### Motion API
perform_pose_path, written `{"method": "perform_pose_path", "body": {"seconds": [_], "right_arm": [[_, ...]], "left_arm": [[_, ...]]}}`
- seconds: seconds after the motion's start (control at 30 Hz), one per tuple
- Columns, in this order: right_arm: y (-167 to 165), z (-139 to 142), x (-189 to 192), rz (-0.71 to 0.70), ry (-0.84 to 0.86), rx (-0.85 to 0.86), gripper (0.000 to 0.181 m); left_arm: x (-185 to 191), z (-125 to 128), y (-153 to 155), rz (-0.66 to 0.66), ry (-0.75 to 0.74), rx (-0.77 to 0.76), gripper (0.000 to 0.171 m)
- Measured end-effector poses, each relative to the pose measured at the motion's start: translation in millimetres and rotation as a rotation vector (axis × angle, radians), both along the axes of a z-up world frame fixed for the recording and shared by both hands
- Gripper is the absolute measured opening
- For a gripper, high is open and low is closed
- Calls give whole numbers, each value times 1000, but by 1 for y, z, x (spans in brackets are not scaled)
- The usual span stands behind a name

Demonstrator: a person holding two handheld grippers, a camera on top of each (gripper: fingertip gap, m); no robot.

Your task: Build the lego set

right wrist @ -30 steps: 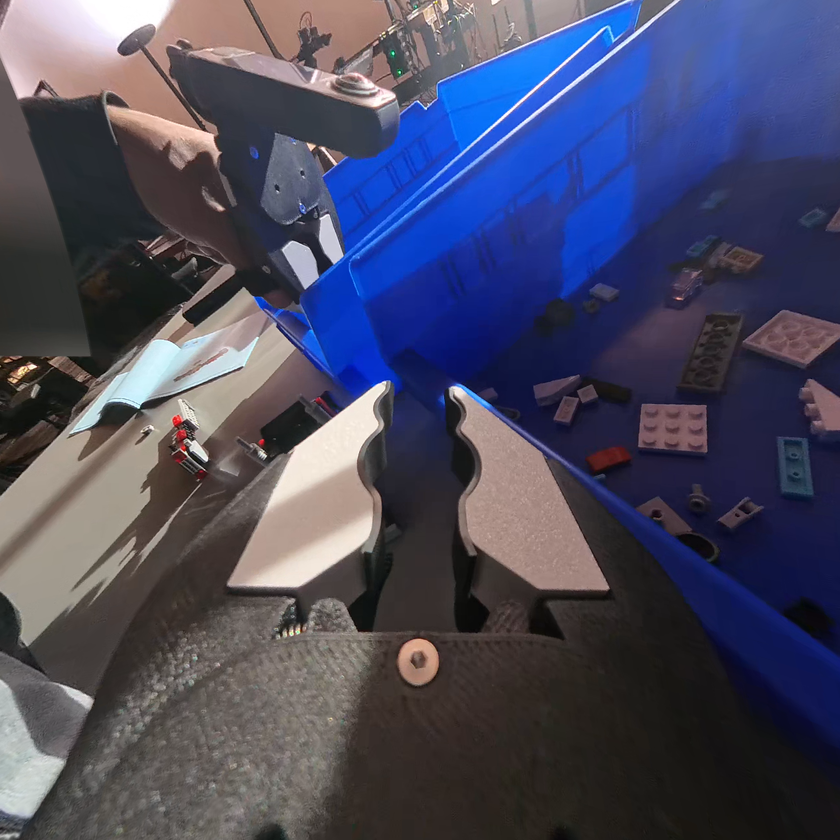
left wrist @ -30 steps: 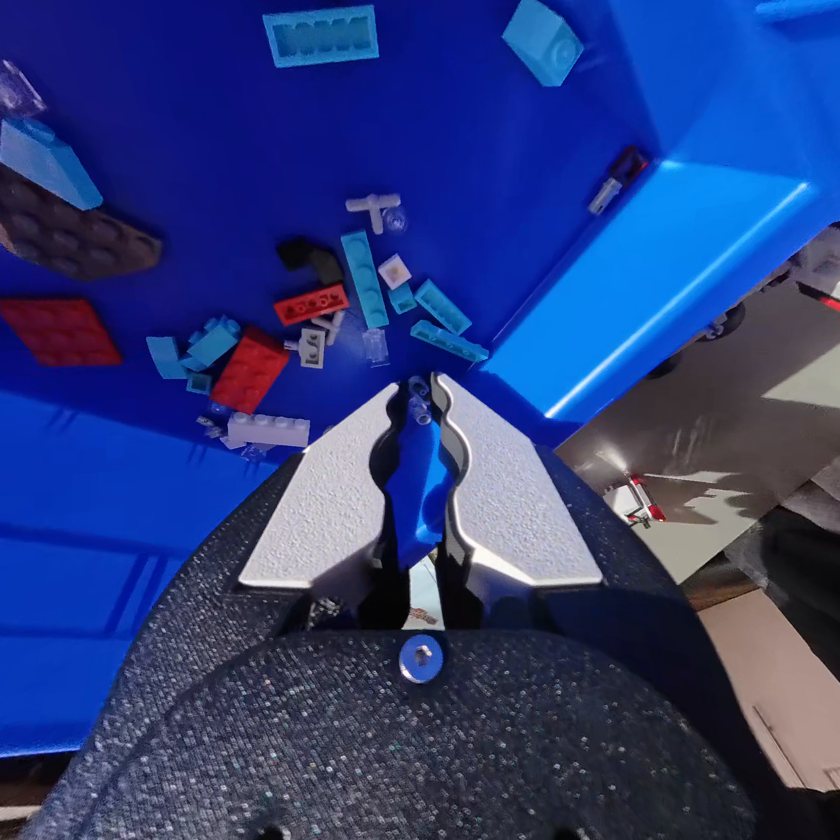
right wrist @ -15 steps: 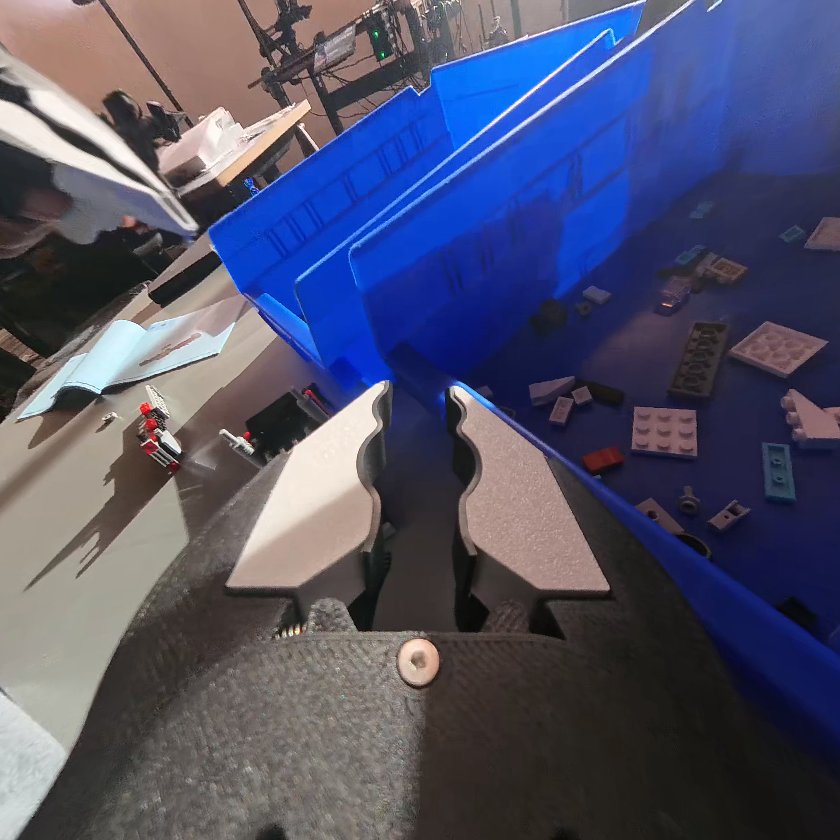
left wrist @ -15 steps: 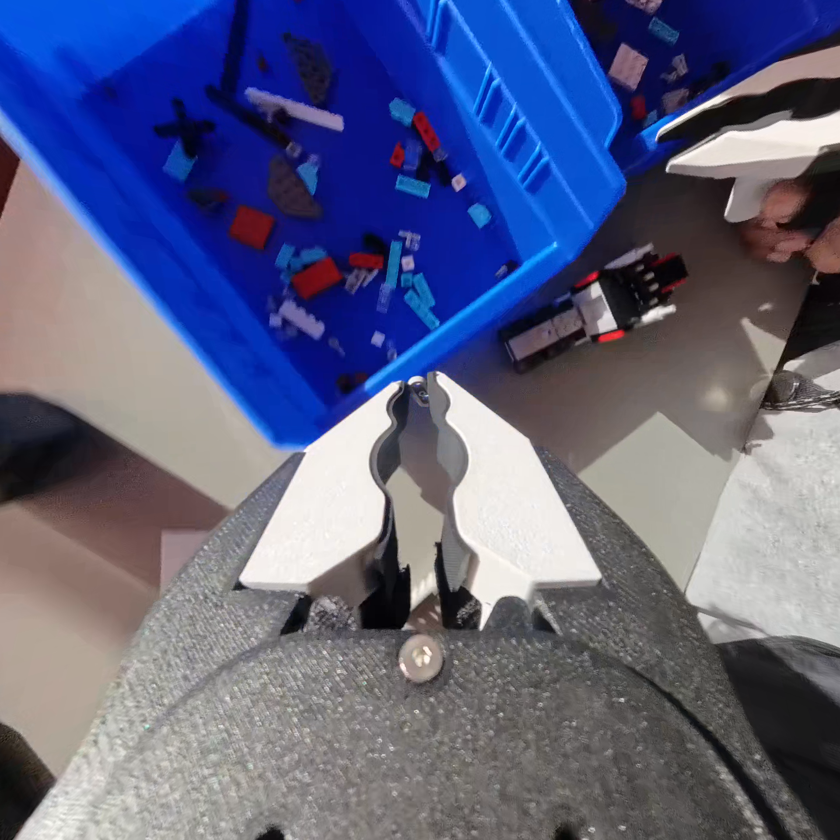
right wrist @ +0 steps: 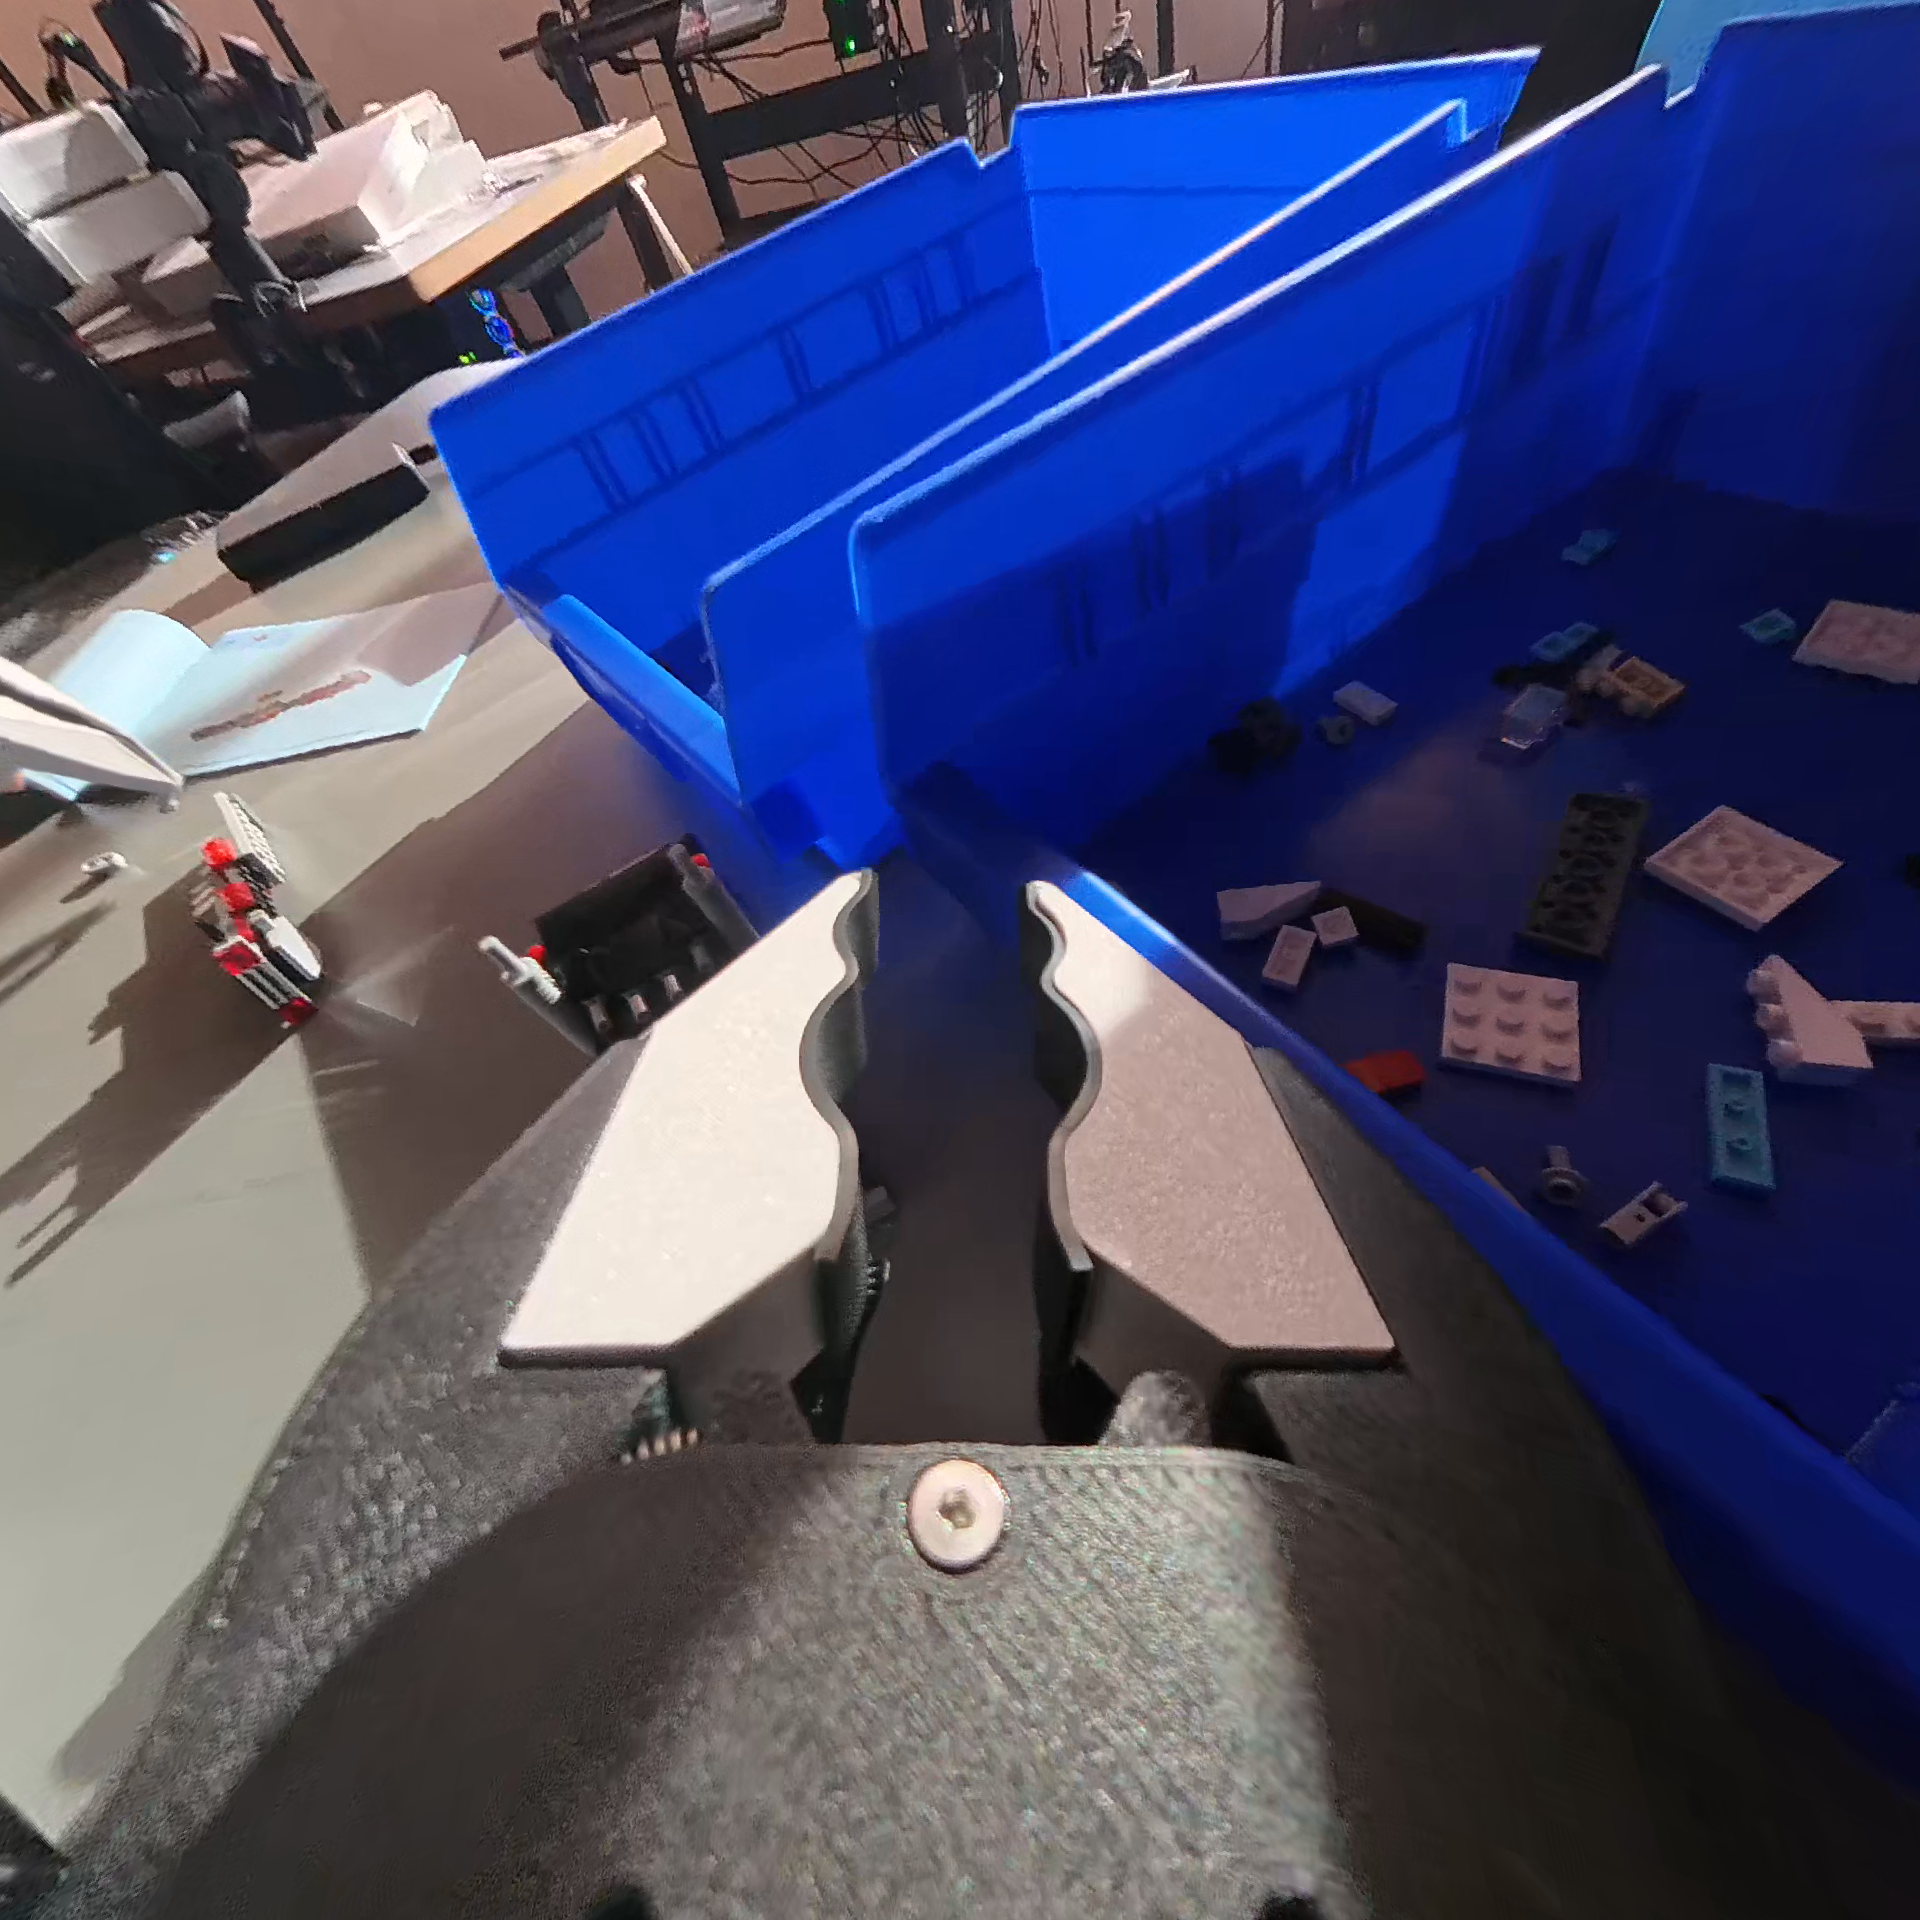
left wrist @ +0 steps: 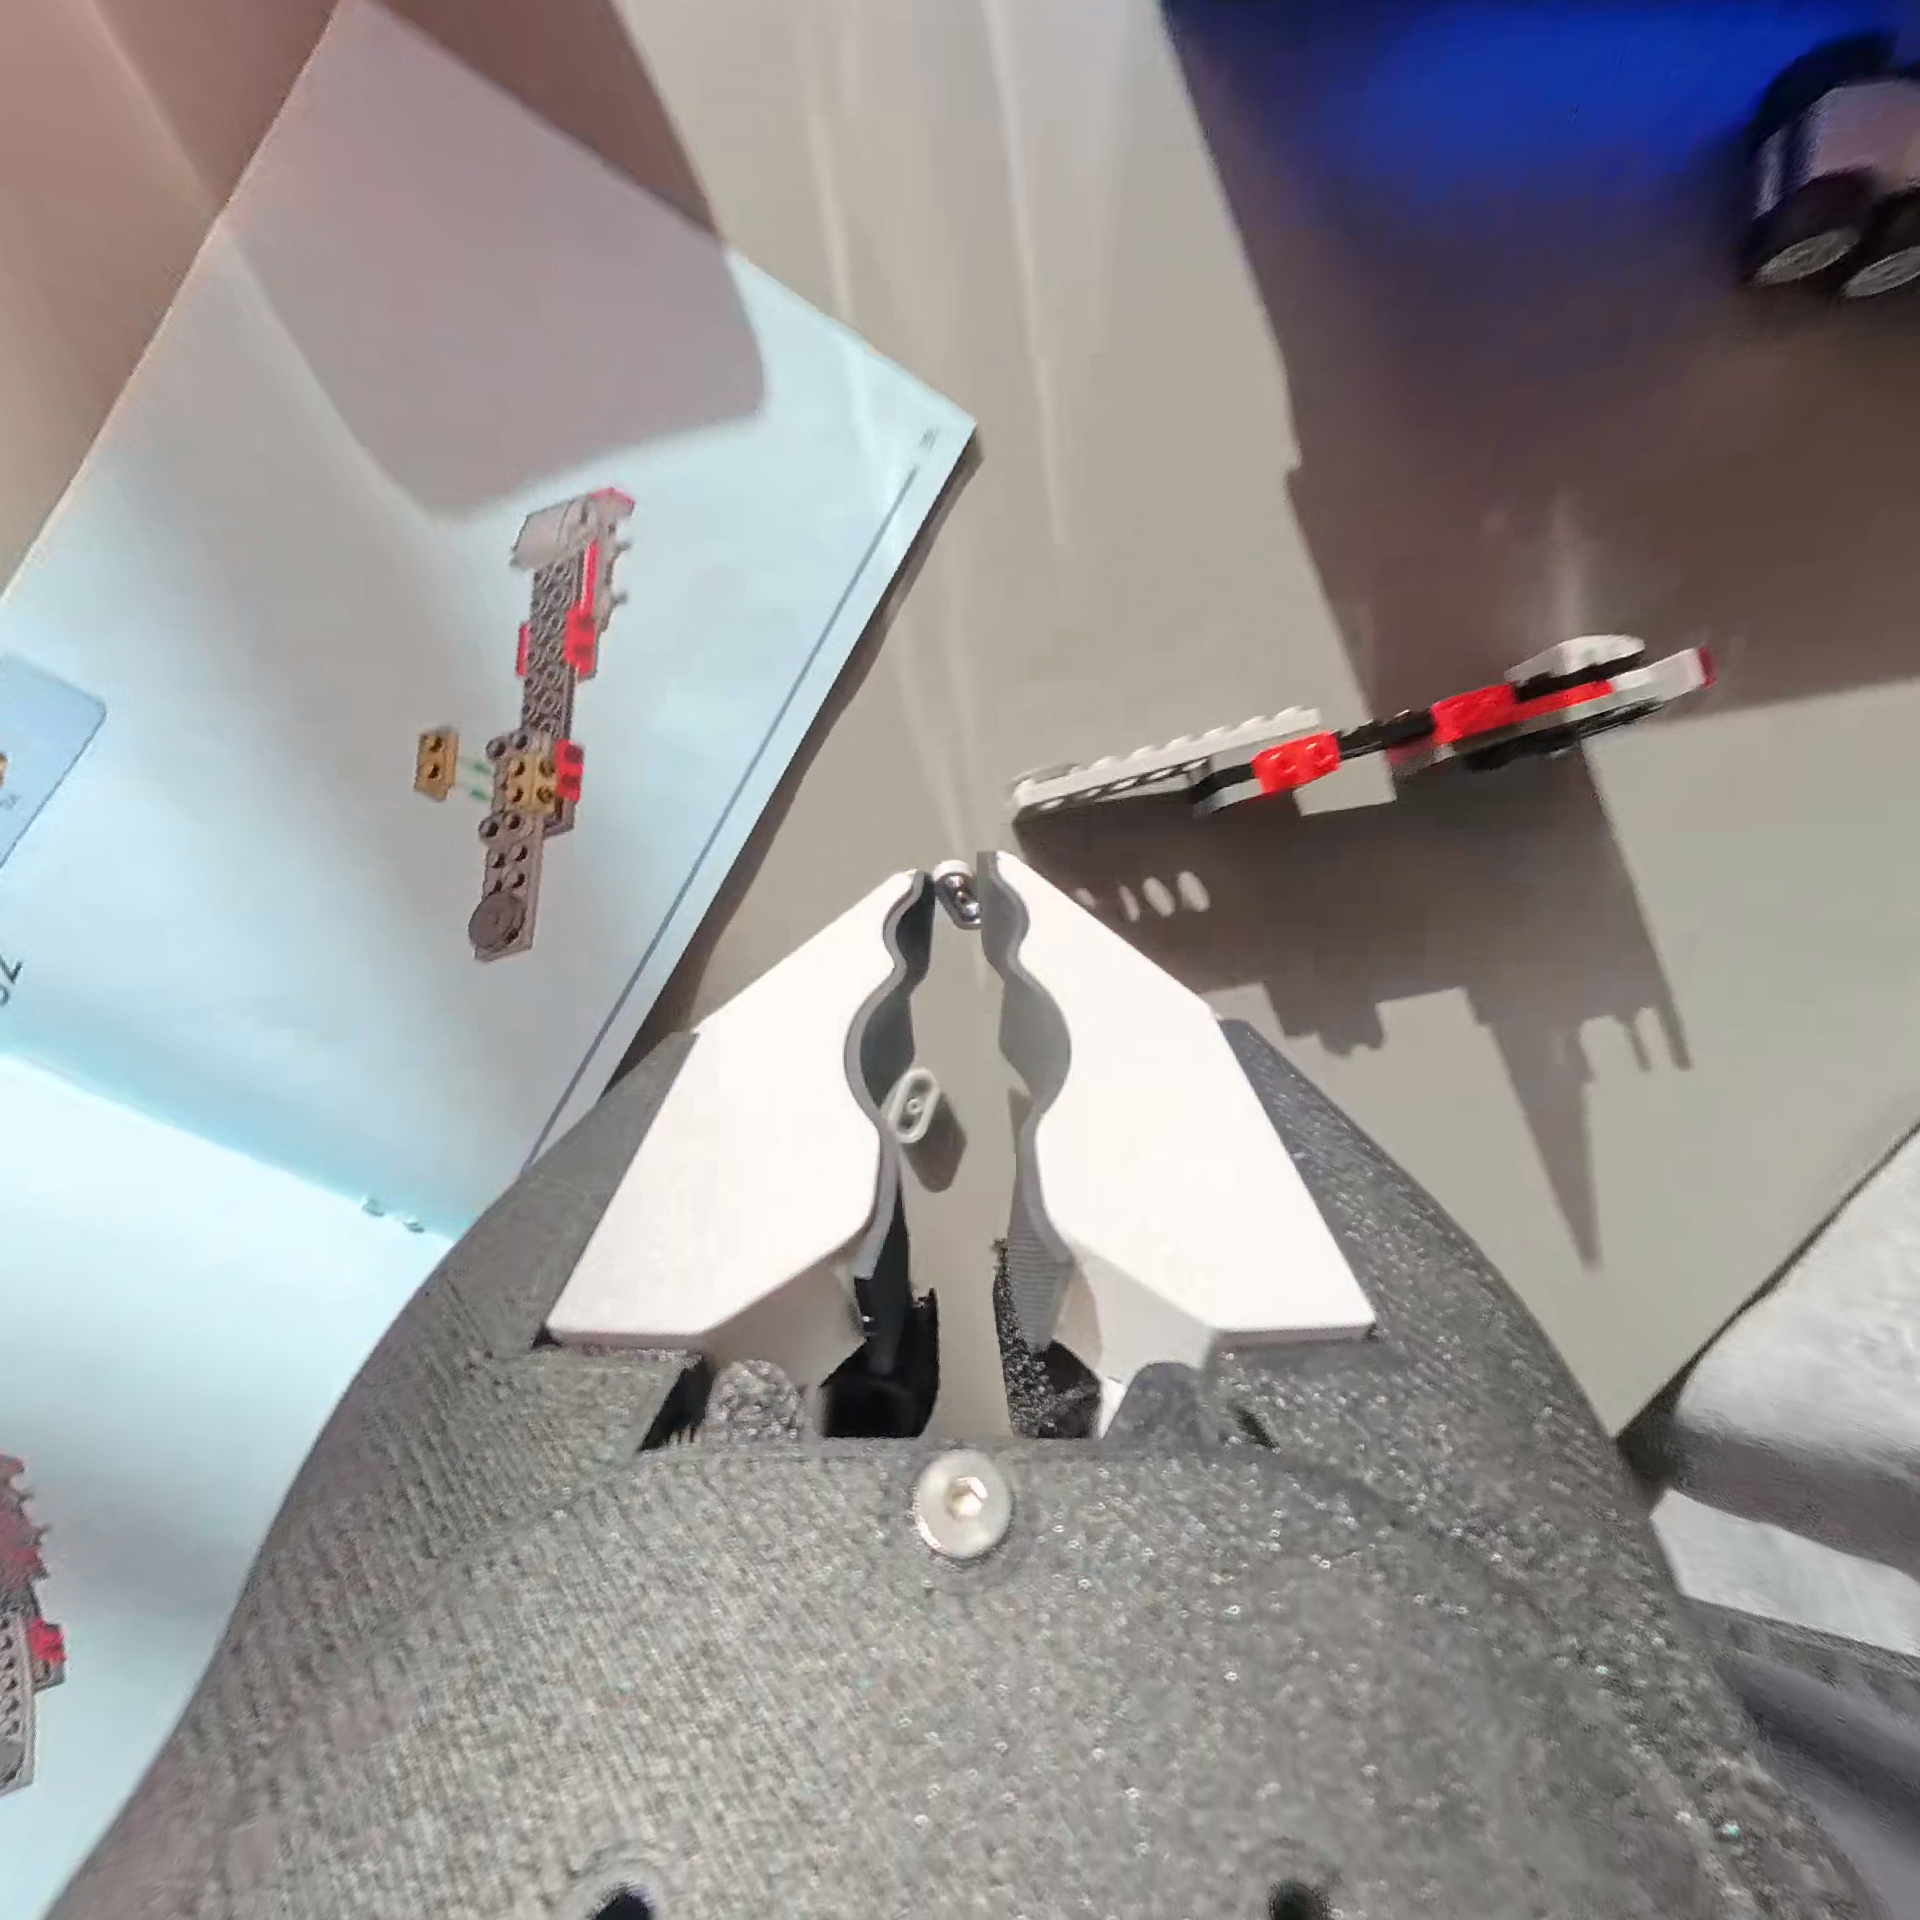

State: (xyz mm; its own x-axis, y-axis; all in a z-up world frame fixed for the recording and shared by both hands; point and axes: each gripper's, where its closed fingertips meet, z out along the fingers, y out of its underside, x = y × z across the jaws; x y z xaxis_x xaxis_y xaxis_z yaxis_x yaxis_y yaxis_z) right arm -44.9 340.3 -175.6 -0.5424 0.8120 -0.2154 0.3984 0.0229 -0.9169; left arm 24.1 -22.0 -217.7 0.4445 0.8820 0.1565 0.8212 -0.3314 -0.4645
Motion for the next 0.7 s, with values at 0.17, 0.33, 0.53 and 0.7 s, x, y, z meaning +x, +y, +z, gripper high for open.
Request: {"method": "perform_pose_path", "body": {"seconds": [0.17,0.33,0.53,0.7], "right_arm": [[-3,-1,1,3,17,38,27],[-3,0,1,16,7,12,27],[-2,3,2,37,-2,-49,27],[-4,5,4,64,-8,-74,27]], "left_arm": [[3,-17,-7,-6,-22,-58,10],[1,-17,-6,1,-9,-66,13],[1,-5,2,17,42,-9,26],[-1,20,-3,77,206,68,34]]}}
